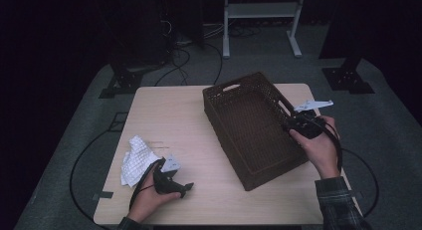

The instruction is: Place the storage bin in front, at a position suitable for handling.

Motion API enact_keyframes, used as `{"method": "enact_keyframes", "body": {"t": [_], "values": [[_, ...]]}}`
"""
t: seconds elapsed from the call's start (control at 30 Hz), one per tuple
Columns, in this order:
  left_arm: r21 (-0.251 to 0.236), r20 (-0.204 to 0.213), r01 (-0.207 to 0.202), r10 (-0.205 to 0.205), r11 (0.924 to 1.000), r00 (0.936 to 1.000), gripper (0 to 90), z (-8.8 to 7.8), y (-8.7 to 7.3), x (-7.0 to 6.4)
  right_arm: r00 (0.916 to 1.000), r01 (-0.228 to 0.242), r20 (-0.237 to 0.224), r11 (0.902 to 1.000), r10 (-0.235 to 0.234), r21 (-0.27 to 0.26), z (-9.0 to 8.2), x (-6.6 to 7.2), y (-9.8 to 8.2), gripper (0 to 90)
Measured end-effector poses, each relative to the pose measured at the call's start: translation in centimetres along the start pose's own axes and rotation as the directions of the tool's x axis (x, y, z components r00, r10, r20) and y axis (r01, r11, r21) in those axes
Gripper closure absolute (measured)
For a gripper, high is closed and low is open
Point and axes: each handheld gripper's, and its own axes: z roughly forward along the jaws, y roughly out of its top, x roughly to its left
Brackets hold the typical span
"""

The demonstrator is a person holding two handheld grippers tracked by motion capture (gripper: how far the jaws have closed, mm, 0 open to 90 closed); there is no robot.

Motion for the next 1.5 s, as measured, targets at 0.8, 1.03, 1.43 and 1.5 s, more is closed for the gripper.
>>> {"method": "enact_keyframes", "body": {"t": [0.8,1.03,1.43,1.5], "values": [[-0.001,0.0,0.001,-0.001,1.0,1.0,0.0,0.0,0.0,0.0,0.9819,0.074,-0.173,0.9971,-0.076,-0.017,2.6,7.3,2.3,63.2],[-0.001,0.0,0.001,-0.001,1.0,1.0,0.0,0.0,0.0,0.0,0.9699,0.106,-0.219,0.9942,-0.107,-0.02,3.4,9.3,3.0,63.3],[0.0,-0.001,-0.002,0.002,1.0,1.0,0.0,0.0,0.0,0.0,0.9538,0.142,-0.267,0.9898,-0.137,0.0,4.8,11.6,3.6,63.3],[0.0,-0.001,-0.002,0.002,1.0,1.0,0.0,0.0,0.0,0.0,0.9522,0.147,-0.271,0.9891,-0.141,0.004,5.0,11.8,3.6,63.1]]}}
